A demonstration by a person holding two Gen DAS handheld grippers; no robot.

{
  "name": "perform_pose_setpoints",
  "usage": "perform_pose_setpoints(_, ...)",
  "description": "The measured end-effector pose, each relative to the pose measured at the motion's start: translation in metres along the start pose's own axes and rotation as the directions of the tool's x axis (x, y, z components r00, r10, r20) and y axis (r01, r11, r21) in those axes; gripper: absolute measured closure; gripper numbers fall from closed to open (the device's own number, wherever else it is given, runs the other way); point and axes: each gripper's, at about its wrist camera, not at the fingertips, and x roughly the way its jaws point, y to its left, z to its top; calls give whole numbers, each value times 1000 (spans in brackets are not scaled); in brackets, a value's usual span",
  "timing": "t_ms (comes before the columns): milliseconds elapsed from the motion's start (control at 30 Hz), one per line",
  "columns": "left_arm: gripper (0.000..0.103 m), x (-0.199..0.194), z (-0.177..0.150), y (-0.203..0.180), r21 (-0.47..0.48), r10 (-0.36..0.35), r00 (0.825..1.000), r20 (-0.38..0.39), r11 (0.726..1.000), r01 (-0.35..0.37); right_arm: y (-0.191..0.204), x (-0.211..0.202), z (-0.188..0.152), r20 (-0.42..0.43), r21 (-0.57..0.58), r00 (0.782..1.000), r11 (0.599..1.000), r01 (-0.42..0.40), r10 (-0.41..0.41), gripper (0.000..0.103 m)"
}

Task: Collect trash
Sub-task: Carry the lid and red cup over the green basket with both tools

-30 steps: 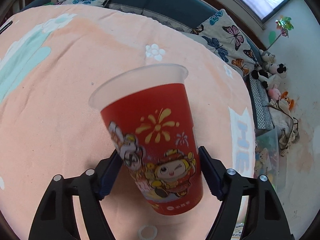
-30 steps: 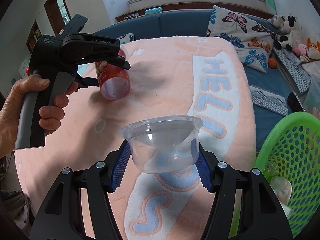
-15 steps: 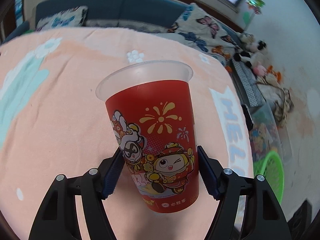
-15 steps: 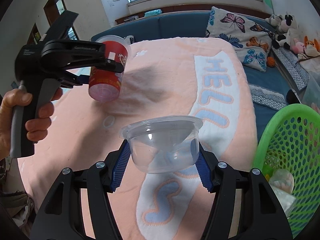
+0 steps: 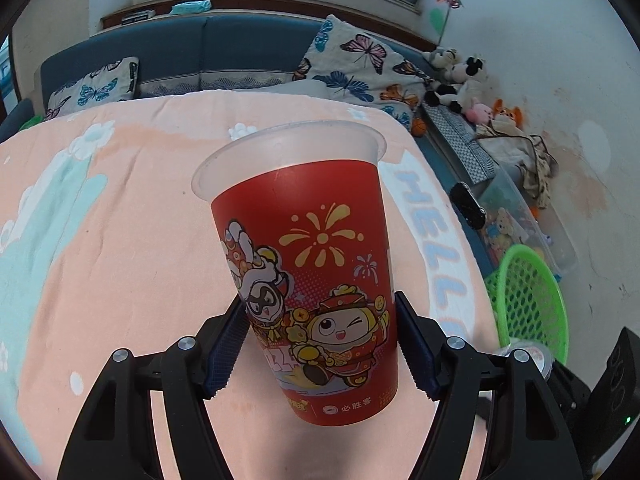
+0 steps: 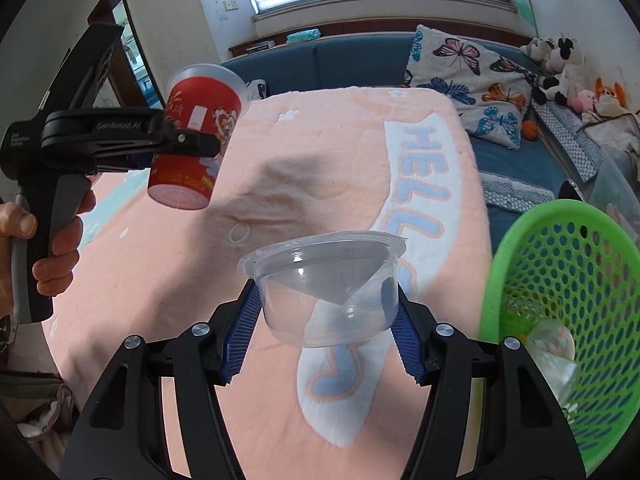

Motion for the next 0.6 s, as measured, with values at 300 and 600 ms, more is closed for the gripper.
perform_pose_setpoints(300, 35, -20, -20, -10, 62, -19, 1000, -8, 998, 19, 3, -28, -17, 18, 6, 1000, 1000, 24, -24, 41)
perform_pose_setpoints(600, 35, -34, -31, -34, 137, -48, 999, -9, 989, 49, -3, -50, -30, 37, 38, 998, 998, 46, -47, 41)
